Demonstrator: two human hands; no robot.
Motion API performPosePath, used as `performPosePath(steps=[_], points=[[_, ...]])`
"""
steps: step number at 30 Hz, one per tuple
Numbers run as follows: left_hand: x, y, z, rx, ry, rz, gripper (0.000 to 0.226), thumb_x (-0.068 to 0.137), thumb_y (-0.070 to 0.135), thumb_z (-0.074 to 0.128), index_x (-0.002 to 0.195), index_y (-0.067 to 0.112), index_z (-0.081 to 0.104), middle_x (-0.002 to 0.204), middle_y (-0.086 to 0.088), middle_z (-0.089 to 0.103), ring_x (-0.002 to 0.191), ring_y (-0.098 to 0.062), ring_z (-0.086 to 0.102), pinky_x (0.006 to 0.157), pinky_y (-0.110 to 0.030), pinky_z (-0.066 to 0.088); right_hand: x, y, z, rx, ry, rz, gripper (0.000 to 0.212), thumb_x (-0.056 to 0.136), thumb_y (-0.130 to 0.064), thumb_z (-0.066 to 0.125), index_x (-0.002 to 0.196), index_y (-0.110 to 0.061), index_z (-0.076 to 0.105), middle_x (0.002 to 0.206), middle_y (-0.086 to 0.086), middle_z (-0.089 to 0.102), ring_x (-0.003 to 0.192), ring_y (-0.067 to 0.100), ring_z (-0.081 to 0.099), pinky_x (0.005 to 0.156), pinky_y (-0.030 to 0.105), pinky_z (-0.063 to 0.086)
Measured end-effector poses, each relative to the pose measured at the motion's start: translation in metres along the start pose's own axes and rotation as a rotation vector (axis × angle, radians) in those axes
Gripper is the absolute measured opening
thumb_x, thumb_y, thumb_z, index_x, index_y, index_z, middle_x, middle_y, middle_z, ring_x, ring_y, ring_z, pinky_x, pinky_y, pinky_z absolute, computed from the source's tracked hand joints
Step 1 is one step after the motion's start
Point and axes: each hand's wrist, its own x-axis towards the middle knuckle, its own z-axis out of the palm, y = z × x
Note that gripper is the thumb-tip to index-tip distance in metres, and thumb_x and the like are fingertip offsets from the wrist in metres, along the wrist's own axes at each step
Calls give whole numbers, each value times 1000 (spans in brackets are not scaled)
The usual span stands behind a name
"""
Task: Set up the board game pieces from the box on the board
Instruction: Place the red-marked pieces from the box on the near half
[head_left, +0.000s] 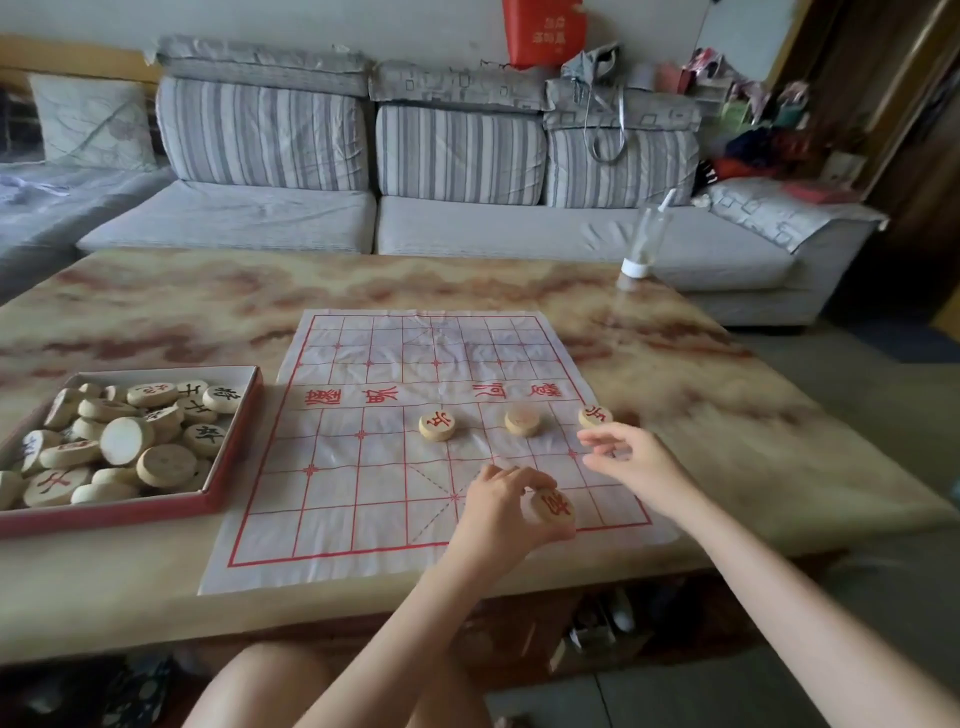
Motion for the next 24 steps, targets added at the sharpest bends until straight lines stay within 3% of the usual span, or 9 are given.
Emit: performPosePath(steps=[3,7,11,14,17,20,24], points=[[-3,9,7,-16,-23,0,52,66,42,77,113,25,63,90,26,44,106,-11,43,92,-26,39,-10,12,-11,18,24,8,25,81,-6,67,102,-20,65,104,-4,66,93,11,58,79,13,42],[-6,9,11,32,-44,25,53,68,44,75,116,25,61,101,14,55,107,-12,41,90,-26,40,-21,22,-15,7,26,14,29,79,-7,69,103,-23,63,104,-7,66,92,7,58,80,13,43],[-8,8,11,66,-54,15,54,70,42,74,119,25,60,95,15,43,108,-13,40,92,-27,41,-27,23,-16,13,29,4,29,81,-8,68,106,-20,64,103,-11,65,93,4,57,77,9,43],[-9,4,11,83,-47,22,57,70,46,73,121,27,57,112,12,56,108,-11,37,91,-25,39,-28,22,-12,15,29,1,29,81,-9,67,107,-20,64,104,-11,65,97,7,58,81,17,44],[-8,2,9,51,-37,6,64,66,49,74,124,30,54,122,11,57,106,-7,33,94,-27,37,-28,19,-7,28,24,-17,28,81,-7,67,104,-23,64,103,-12,65,98,10,59,81,17,44],[-7,0,-1,13,20,-18,58,69,46,73,121,27,57,121,10,58,111,-11,38,98,-32,38,-29,12,-3,23,2,-40,28,81,-7,67,103,-25,63,102,-14,65,98,10,59,81,17,44],[-5,-14,-23,14,136,14,40,76,39,69,112,24,63,111,10,65,104,-13,47,93,-33,42,-25,0,8,25,-33,-70,28,82,-10,68,106,-25,64,105,-14,64,101,7,58,88,23,46]])
